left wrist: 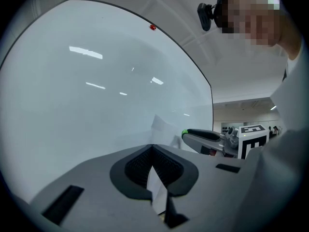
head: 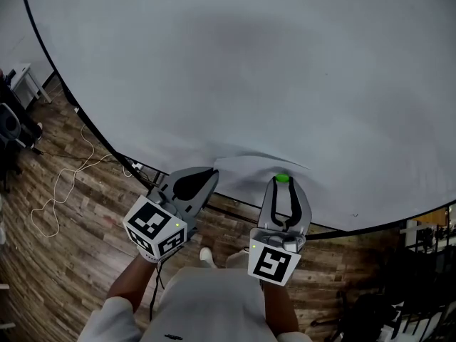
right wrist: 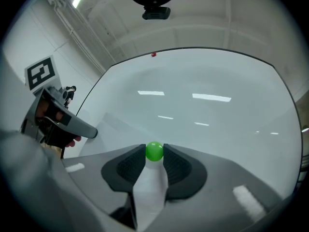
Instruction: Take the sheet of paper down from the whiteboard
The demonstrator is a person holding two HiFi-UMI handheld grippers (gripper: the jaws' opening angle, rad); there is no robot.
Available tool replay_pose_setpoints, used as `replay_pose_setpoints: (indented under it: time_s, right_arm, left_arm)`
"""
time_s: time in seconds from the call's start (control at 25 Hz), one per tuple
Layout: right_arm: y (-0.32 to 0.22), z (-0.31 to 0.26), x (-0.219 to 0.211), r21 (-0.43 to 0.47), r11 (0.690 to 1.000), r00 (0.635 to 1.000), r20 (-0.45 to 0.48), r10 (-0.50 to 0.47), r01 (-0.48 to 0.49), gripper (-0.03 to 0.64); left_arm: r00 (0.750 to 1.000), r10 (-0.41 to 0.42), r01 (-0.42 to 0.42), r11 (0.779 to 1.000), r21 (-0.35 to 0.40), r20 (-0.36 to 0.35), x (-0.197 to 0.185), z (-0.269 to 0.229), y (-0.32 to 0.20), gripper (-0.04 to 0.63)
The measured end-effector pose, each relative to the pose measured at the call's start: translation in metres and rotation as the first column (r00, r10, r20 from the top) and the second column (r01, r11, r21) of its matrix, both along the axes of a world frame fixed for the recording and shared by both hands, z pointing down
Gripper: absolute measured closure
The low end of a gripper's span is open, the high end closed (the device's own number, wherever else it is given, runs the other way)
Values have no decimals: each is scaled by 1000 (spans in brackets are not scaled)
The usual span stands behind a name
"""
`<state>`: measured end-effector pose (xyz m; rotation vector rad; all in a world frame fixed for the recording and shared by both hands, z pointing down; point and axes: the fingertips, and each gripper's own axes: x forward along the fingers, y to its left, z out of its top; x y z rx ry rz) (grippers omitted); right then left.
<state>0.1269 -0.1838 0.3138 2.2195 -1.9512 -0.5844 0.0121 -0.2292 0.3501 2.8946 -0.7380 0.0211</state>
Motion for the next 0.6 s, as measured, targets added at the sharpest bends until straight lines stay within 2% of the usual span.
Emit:
replay_pose_setpoints:
  time_s: [0.28,0.6]
  right_arm:
    - [11,4,11,-17,1000,999,44,-2,2,491]
    - [25,21,22,-64,998,995,95,-16,22,489]
  left_arm:
    - [999,-47,47,999,-17,24,-18,15,9,589]
    - [992,-126,126,989,-75,4,-52,33,19,589]
